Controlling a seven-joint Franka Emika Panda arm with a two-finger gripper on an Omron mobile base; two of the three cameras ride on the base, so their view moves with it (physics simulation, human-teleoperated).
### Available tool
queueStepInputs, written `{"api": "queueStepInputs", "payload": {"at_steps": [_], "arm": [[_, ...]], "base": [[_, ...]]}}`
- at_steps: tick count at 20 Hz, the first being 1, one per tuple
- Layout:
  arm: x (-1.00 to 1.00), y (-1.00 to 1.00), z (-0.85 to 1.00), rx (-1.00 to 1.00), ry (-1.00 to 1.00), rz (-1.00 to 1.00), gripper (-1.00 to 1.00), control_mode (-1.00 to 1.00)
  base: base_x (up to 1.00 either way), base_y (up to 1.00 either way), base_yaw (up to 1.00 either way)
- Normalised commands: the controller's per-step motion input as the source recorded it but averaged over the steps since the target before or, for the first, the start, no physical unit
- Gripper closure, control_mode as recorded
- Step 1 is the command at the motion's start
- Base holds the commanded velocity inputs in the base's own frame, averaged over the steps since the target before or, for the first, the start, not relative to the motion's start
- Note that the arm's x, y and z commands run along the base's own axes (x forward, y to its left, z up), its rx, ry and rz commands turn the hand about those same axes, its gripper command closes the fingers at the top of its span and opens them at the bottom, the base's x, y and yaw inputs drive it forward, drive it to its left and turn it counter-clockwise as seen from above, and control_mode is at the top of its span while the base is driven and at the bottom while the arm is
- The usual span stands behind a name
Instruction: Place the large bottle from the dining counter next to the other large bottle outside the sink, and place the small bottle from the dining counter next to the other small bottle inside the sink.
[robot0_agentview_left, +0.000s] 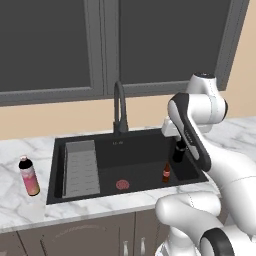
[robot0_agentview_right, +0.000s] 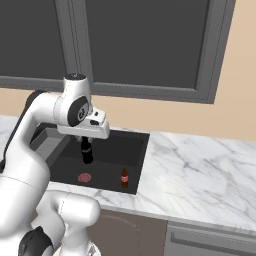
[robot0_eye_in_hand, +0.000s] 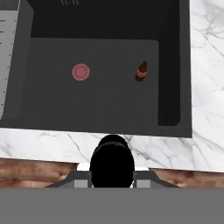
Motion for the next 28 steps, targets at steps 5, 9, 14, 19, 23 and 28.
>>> {"api": "queueStepInputs", "payload": {"at_steps": [5,9,14,19,23,28], "arm": [[0.00,0.00,0.00,0.00,0.00,0.00,1.00,1.00],[0.00,0.00,0.00,0.00,0.00,0.00,1.00,1.00],[0.00,0.00,0.00,0.00,0.00,0.00,1.00,-1.00],[0.14,0.35,-0.02,0.00,-0.02,-0.02,1.00,-1.00],[0.30,0.47,-0.03,0.00,-0.05,-0.07,1.00,-1.00],[0.15,0.14,-0.17,0.00,-0.01,-0.08,1.00,-1.00]], "base": [[0.00,0.00,0.00],[0.00,0.00,0.00],[0.00,0.00,0.00],[0.00,0.00,0.00],[0.00,0.00,0.00],[0.00,0.00,0.00]]}}
